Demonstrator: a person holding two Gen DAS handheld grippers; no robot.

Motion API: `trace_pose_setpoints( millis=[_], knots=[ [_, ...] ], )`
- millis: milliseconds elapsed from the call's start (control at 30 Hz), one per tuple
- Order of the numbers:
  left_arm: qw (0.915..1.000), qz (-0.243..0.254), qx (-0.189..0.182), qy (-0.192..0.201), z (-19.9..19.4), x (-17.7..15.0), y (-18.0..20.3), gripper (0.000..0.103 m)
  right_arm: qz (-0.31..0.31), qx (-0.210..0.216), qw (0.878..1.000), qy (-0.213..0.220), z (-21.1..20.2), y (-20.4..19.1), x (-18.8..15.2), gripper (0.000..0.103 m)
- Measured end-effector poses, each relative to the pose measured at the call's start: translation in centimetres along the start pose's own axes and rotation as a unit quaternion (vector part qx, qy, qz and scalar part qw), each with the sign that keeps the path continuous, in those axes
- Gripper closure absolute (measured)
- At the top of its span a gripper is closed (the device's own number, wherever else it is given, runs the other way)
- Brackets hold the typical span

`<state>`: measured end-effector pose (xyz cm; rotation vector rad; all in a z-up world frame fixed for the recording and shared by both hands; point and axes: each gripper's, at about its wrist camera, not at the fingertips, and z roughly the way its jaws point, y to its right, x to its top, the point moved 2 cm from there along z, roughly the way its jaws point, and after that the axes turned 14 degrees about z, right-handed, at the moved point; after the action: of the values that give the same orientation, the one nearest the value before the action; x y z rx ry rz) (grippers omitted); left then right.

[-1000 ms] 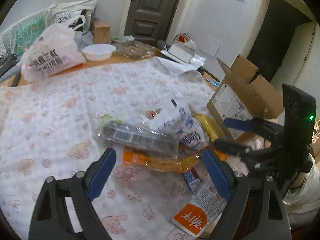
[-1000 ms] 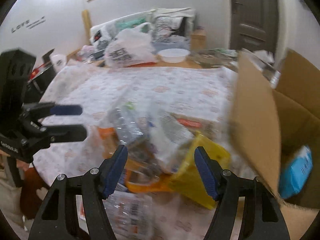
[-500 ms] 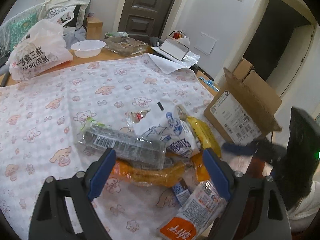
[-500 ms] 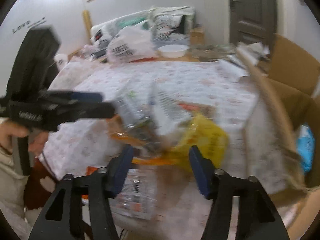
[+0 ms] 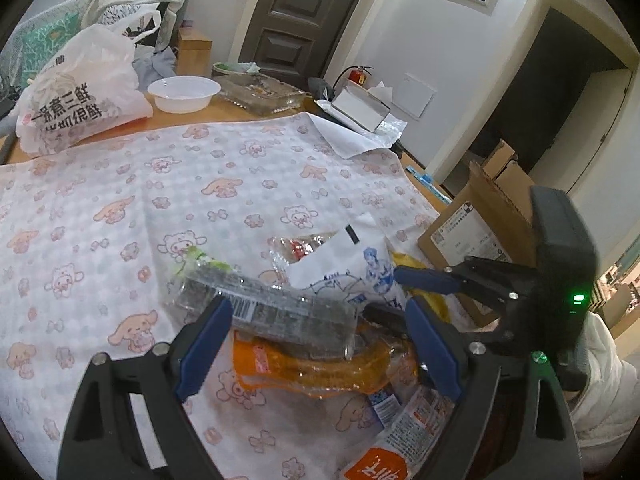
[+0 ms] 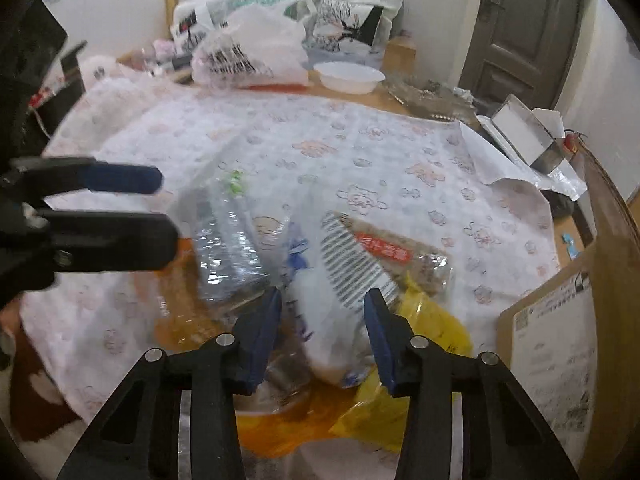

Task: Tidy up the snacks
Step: 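Move the right gripper back to the pile and grasp the white-and-blue bag, then carry the white-and-blue bag with the right gripper into the box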

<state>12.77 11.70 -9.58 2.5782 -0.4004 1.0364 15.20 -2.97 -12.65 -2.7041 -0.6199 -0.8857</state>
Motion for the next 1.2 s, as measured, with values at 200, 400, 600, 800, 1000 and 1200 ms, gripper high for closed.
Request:
trace_pose_setpoints(
  millis=[200,400,600,800,1000,1200],
  knots=[
    [1.0,0.002,-0.003,-0.004,0.5,0.3,-0.1,0.017,-0.016,0.004,0.999,-0.049,2.0,0.5,0.4,0.055],
    [0.9999,0.0,-0.002,-0.011,1.1,0.2,0.0,0.017,-0.027,-0.01,0.999,-0.045,2.2,0.3,0.2,0.071],
    [0.9998,0.003,-0.012,-0.013,1.3,0.1,0.6,0.017,-0.013,0.004,1.0,-0.019,0.8,0.6,0.1,0.085],
    [0.9991,0.0,-0.041,0.011,0.4,0.9,1.2,0.017,-0.005,0.031,0.998,0.046,-2.2,-0.3,0.8,0.086],
    [0.9971,-0.006,-0.057,0.051,-1.6,2.0,1.7,0.016,-0.006,0.079,0.994,0.075,-4.8,-2.0,1.7,0.086],
    [0.9965,-0.025,-0.049,0.064,-3.2,2.7,1.6,0.015,0.001,0.1,0.989,0.112,-7.0,-2.7,2.7,0.087]
  ],
)
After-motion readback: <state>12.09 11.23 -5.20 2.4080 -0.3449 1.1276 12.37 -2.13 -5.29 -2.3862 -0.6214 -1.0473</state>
